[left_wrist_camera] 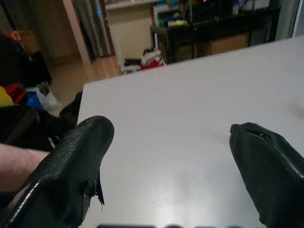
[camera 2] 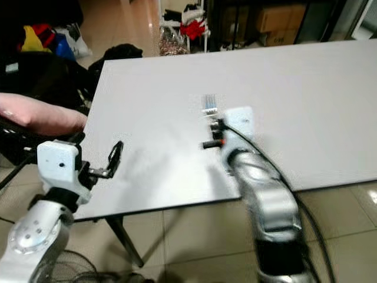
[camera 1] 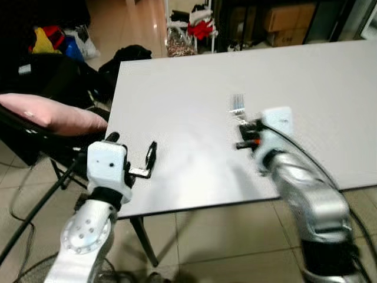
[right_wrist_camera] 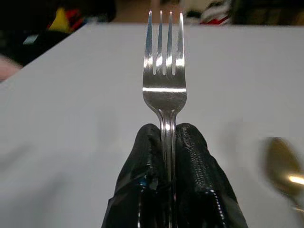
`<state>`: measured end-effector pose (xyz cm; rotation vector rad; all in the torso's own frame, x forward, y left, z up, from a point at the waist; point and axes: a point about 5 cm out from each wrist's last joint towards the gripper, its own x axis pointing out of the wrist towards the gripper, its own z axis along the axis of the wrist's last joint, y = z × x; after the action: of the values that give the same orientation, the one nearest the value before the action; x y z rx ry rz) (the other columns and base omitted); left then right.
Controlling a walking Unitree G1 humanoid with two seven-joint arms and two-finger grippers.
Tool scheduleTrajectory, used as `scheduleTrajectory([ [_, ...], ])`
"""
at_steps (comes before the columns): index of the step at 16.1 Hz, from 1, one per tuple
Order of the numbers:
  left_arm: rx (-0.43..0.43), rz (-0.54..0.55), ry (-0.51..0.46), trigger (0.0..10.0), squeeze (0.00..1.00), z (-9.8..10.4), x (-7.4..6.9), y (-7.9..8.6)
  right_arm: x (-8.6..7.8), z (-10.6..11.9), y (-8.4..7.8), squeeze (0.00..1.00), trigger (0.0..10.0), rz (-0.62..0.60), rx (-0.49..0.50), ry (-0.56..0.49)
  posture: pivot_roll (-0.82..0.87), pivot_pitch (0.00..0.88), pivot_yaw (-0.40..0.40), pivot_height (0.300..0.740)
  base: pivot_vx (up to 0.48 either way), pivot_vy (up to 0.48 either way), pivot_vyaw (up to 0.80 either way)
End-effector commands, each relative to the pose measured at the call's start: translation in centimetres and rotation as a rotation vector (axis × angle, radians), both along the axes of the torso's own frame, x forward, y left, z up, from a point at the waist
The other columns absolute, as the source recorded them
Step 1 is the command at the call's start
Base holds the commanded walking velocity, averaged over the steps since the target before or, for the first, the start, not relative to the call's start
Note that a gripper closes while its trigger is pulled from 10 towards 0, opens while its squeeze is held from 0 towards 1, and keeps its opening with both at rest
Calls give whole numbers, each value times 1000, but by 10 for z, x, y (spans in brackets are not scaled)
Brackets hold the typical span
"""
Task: Setting the table
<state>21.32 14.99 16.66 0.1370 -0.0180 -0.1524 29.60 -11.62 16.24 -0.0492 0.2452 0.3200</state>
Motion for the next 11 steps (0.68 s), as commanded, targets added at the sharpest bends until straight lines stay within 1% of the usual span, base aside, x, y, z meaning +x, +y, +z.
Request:
scheduleTrajectory([
  [1, 13, -17, 21, 10000, 0, -2, 0, 3, 4, -3, 10, 0, 10000, 22, -18, 26, -69, 40, 58, 740, 0, 0, 0],
  [2, 10, -35, 24, 10000, 0, -1, 0, 2, 8, -5, 12, 0, 10000, 4, -21, 45, -71, 41, 60, 740, 0, 0, 0],
  [3, 19, -84, 27, 10000, 0, 0, 1, 1, 19, -16, 15, 0, 10000, -74, -2, 146, -72, 42, 61, 740, 0, 0, 0],
  [4, 21, -101, 28, 10000, 0, 1, 2, -1, 22, -18, 17, 0, 10000, -98, 8, 169, -68, 44, 61, 740, 0, 0, 0],
  [5, 30, -144, 29, 10000, 0, 3, 5, -4, 30, -22, 24, 0, 10000, -123, -12, 189, -65, 47, 62, 740, 0, 0, 0],
  [7, 38, -171, 35, 10000, 0, 4, 5, -5, 35, -30, 35, 0, 10000, -123, -30, 218, -63, 50, 62, 740, 0, 0, 0],
  [8, 39, -194, 47, 10000, 0, 3, 3, -6, 38, -35, 40, 0, 10000, -126, -33, 239, -62, 50, 62, 740, 0, 0, 0],
  [10, 43, -229, 62, 10000, 0, 2, -1, -8, 41, -38, 45, 0, 10000, -131, -36, 253, -57, 53, 60, 740, 0, 0, 0],
  [11, 45, -246, 71, 10000, 0, 1, -3, -9, 44, -38, 51, 0, 10000, -127, -35, 266, -56, 54, 57, 740, 0, 0, 0],
])
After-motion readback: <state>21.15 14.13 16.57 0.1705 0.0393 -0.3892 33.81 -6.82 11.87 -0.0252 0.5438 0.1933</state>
